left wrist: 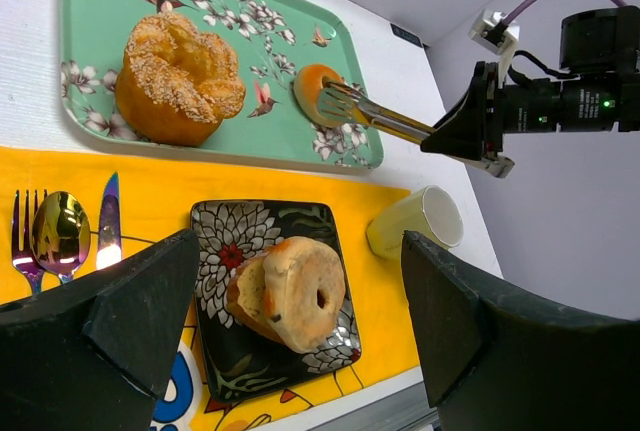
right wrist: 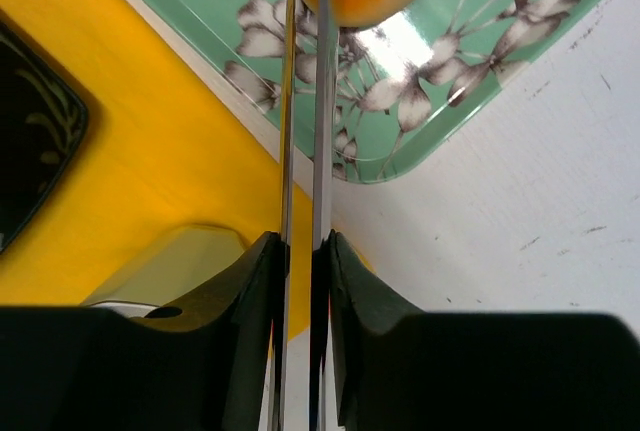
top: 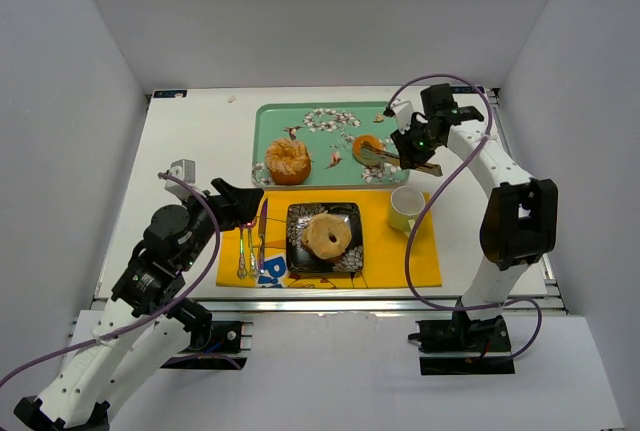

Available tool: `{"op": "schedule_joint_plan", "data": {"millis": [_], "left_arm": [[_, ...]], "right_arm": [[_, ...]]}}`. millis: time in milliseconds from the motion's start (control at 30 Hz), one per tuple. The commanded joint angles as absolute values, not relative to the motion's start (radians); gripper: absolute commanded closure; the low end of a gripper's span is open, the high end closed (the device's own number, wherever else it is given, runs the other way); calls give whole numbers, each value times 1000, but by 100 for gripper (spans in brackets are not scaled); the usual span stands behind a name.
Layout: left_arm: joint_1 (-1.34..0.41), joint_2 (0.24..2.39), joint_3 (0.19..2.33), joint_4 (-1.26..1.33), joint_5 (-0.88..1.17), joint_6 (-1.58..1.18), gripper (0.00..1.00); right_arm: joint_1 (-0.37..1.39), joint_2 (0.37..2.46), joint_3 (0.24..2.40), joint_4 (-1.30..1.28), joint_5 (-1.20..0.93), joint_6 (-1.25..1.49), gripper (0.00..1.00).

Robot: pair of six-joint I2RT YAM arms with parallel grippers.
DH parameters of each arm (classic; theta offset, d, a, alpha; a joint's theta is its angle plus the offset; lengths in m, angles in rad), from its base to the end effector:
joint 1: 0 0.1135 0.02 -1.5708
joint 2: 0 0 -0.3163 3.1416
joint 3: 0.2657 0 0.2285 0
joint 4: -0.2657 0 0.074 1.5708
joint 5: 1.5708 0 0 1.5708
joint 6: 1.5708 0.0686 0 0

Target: Place the bread

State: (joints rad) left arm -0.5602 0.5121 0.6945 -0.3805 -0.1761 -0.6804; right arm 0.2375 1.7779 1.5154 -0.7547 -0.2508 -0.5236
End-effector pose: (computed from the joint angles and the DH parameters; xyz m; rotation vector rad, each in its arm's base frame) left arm 0.0818 -0.0371 0.3396 -0.2409 1.8103 -0.7365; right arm 0.3725 0.1077 0.3043 -1.0327 2.3353 0.2150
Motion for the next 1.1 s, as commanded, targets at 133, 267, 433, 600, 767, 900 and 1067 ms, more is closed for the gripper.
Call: {"op": "schedule_joint_plan", "data": {"millis": [133,267,433,600,767,900,1067], "left_arm": [[-563,499,695,-374,-189,-673,9],[-563,500,699,-379,-187,-673,9],[-563,503,701,-380,-183,-672,9],[-563,502,696,-374,-183,-673,9],[-563,506,695,-373,-173,-673,9],[-563,509,693,-370,-170,-675,9],[-563,512,698,-373,-167,-673,9]], "right_arm": [[239,1638,1552,-776,-429,-511,96],[239,1539,1511,-795,-511,-494,97],[250,1434,1448,-883,-641,-535,98],[284,1257,1280,-945,-744,-626,98],[307,1077,1120,-968,-788,-751,97],[336,1017,1043,-943,-764,-764,96],[380,1014,1012,-922,-732,-785,96]]}}
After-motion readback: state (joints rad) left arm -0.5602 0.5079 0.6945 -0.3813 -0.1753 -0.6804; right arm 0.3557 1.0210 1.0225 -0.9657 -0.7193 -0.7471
